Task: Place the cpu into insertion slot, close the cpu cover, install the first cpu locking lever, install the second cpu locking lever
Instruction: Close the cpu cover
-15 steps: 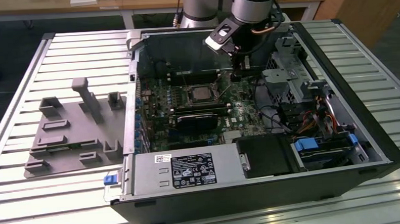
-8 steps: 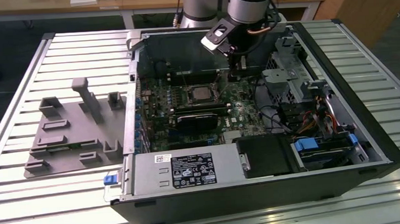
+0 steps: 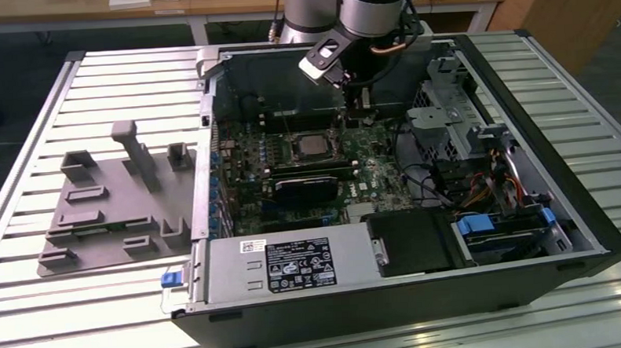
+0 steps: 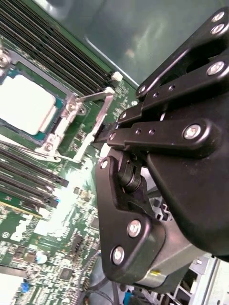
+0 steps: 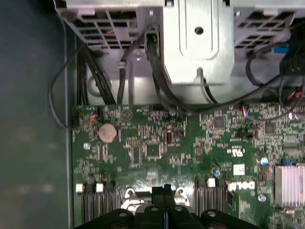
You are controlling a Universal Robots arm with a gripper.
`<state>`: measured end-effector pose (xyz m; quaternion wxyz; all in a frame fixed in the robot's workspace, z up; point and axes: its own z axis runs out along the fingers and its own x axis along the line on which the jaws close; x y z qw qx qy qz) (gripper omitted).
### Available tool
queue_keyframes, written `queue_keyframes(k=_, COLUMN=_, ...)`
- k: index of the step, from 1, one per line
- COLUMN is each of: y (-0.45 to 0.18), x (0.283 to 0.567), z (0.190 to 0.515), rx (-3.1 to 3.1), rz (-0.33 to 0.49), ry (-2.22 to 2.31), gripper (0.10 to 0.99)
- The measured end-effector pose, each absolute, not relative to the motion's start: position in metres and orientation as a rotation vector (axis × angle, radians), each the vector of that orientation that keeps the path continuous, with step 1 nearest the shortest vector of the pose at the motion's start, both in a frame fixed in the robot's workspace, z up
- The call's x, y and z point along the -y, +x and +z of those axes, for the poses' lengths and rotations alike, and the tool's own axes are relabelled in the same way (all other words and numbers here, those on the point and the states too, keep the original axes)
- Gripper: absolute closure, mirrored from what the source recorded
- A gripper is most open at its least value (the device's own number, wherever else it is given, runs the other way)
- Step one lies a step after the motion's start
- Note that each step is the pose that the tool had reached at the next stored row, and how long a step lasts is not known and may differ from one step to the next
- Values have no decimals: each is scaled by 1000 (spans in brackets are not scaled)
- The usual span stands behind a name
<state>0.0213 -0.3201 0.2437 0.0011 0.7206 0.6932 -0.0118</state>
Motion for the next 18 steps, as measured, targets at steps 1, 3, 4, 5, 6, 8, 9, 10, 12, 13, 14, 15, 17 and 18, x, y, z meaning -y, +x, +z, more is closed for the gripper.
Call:
queue_keyframes(k=1, y=20, x=320, z=244, rx=-2176, rz=-37, ry=2262, gripper=984)
queue_keyframes(k=3, y=16, x=320, z=244, rx=-2176, rz=-37, ry=2262, gripper=984)
queue_keyframes(k=4, y=16, x=320, z=244, rx=-2176, rz=-37, ry=2262, gripper=984)
queue_keyframes(k=5, y=15, x=320, z=244, rx=-2176, rz=-37, ry=2262, gripper=984)
queue_keyframes(k=6, y=15, x=320, z=244, rx=-2176, rz=-37, ry=2262, gripper=984)
queue_keyframes(k=8, y=14, x=320, z=244, rx=-2176, rz=-37, ry=2262, gripper=984)
queue_keyframes(k=9, y=12, x=320, z=244, rx=-2176, rz=-37, ry=2262, gripper=984)
queue_keyframes(k=10, y=11, x=320, z=244, rx=-2176, rz=-37, ry=2262, gripper=984)
queue_keyframes(k=12, y=9, x=320, z=244, rx=-2176, rz=-37, ry=2262, gripper=984)
queue_keyframes(k=13, y=9, x=320, z=244, rx=-2176, rz=-37, ry=2262, gripper=984)
queue_keyframes(k=14, y=9, x=320, z=244, rx=-2176, rz=-36, ry=2262, gripper=984)
queue_keyframes(k=15, y=9, x=320, z=244, rx=-2176, rz=-37, ry=2262, gripper=984)
queue_keyframes(k=17, y=9, x=320, z=244, rx=-2176, rz=-36, ry=2262, gripper=984)
queue_keyframes(k=18, y=9, x=320, z=244, rx=-2175, rz=-34, ry=2261, gripper=984)
